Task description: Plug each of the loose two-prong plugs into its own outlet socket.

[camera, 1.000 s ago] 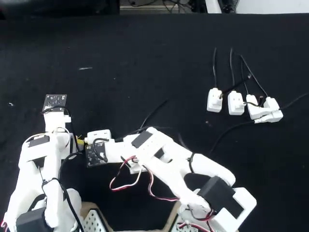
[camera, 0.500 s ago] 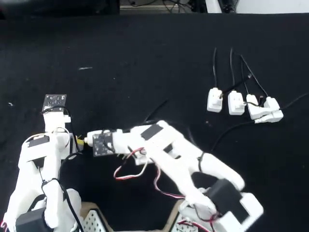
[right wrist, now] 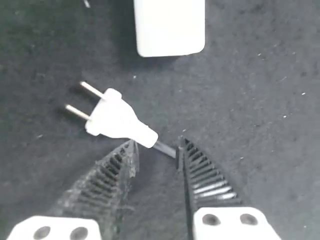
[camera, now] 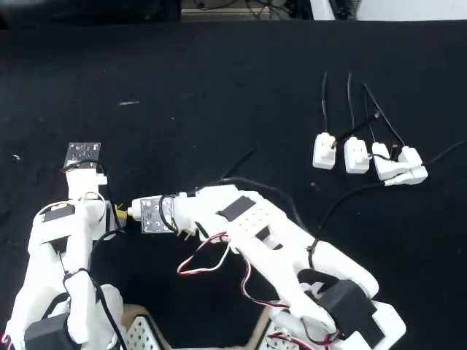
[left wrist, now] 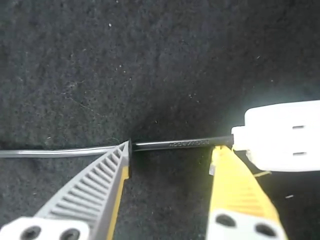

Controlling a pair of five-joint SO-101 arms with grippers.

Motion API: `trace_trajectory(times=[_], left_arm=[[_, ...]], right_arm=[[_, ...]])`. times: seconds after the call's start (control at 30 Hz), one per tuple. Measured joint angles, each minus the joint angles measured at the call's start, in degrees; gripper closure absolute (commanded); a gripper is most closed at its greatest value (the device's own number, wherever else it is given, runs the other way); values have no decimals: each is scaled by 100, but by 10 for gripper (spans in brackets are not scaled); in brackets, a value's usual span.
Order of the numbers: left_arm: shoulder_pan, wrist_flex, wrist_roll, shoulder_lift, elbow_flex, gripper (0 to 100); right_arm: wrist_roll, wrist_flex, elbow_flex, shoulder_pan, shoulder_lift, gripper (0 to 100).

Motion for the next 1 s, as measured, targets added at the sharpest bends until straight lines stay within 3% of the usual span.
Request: trace_trajectory(times=[0.2,0.43,0.63,0.77,1.0], left_arm=[[0,0,0,0,0,741],[0,0,0,0,0,741],[0,0,0,0,0,741],[0,0,0,0,0,741],[0,0,0,0,0,741]], right_arm=[[202,0,53,0,0,867],[642,862,-53,0,0,906],[624,993,-158,0,0,822],[176,1029,-273,0,0,749],[26,1046,-308,0,0,744]])
